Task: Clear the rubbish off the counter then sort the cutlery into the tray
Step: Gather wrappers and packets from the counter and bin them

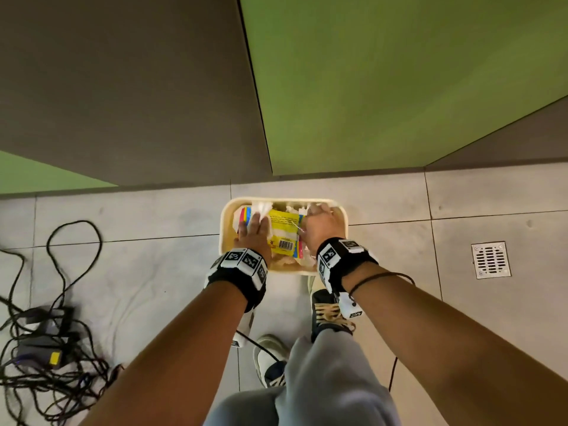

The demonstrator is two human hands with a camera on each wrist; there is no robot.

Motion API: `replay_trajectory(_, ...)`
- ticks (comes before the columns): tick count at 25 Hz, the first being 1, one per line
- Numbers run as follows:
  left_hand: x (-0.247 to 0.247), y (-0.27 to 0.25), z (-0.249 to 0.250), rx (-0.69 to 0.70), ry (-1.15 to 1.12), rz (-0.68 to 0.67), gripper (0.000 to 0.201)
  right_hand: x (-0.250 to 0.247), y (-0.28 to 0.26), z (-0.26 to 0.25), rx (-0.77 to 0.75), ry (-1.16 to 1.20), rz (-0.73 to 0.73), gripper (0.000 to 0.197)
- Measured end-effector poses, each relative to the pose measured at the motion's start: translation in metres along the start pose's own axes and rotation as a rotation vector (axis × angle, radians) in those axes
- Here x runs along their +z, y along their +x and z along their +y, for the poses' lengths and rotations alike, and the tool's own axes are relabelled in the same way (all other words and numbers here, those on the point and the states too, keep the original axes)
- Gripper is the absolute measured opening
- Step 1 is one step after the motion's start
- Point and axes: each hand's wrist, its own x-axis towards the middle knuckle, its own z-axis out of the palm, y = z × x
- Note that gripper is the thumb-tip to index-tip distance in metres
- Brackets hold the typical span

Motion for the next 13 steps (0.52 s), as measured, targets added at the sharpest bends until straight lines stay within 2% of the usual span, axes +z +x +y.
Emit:
replay_trajectory(1, 0.004, 0.004, 0.0, -0.001, 0.033, -0.036, 0.079, 0.004, 0.0, -0.001, 0.011, -0.06, 0.016, 0.025)
replay_trajectory(3, 0.008, 0.013, -0.003, -0.017, 0.089, -0.108, 0.091, 0.01, 0.006, -0.001, 0.074, -0.103, -0.064, 0.027)
replay_trajectory(4, 0.009, 0.015, -0.005, -0.044, 0.086, -0.147, 0.092, 0.007, 0.006, -0.003, 0.125, -0.096, -0.117, 0.027)
replay_trajectory(6, 0.01, 0.019, -0.006, -0.099, 0.044, -0.181, 0.092, 0.005, 0.008, -0.002, 0.134, -0.11, -0.19, 0.031)
replay_trajectory(8, 0.007, 0.015, -0.006, -0.123, 0.006, -0.152, 0.092, 0.007, 0.009, -0.005, 0.126, -0.048, -0.246, 0.038)
replay_trajectory(11, -0.003, 0.002, -0.007, -0.112, -0.063, -0.036, 0.09, 0.012, -0.001, -0.011, 0.085, 0.093, -0.2, 0.056)
replay_trajectory(13, -0.01, -0.011, -0.008, -0.091, -0.099, -0.002, 0.092, 0.001, -0.008, -0.013, 0.146, 0.195, -0.184, 0.051)
